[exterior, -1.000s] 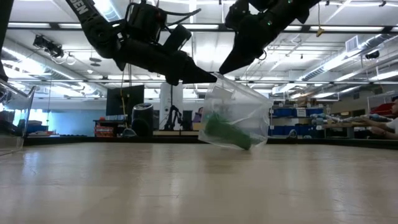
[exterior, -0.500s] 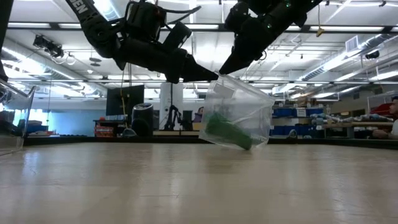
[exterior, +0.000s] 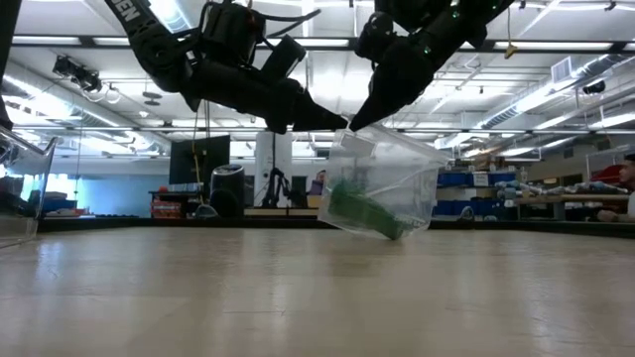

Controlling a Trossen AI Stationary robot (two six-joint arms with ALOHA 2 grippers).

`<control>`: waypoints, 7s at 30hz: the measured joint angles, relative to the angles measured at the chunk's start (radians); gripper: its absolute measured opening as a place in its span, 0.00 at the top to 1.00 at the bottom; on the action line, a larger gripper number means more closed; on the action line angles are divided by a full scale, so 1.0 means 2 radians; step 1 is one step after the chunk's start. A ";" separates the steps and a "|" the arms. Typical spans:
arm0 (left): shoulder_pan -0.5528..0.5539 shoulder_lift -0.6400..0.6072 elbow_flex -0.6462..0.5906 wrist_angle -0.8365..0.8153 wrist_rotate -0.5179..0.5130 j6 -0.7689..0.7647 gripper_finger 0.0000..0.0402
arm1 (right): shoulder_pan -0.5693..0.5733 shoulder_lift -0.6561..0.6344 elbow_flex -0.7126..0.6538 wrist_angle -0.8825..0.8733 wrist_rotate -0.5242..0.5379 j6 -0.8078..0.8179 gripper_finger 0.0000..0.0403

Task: Roll bandage
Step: Close the transparent zip bag

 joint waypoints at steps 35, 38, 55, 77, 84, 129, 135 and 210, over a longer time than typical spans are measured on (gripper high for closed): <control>0.001 -0.002 0.000 -0.001 -0.028 -0.002 1.00 | 0.000 -0.042 0.000 -0.163 0.031 0.029 0.95; 0.001 -0.007 0.000 -0.003 -0.027 -0.002 1.00 | 0.000 -0.047 0.001 -0.175 0.031 0.031 0.95; 0.002 -0.017 -0.001 -0.004 -0.031 -0.004 1.00 | 0.000 -0.049 -0.001 -0.234 0.053 0.058 0.93; 0.001 -0.018 -0.001 -0.001 -0.029 -0.007 1.00 | 0.009 -0.056 0.019 -0.154 0.065 0.083 0.72; 0.001 -0.017 -0.001 -0.001 -0.028 -0.007 1.00 | 0.010 -0.053 0.019 -0.154 0.077 0.074 0.85; 0.001 -0.017 0.000 -0.001 -0.038 -0.011 1.00 | 0.019 -0.053 0.019 -0.155 0.082 0.047 0.75; 0.001 -0.017 0.000 0.001 -0.038 -0.011 1.00 | 0.013 -0.044 0.018 -0.155 0.079 0.042 0.84; 0.003 -0.017 0.000 -0.005 -0.054 -0.021 1.00 | 0.014 -0.046 0.019 -0.196 0.147 0.016 0.93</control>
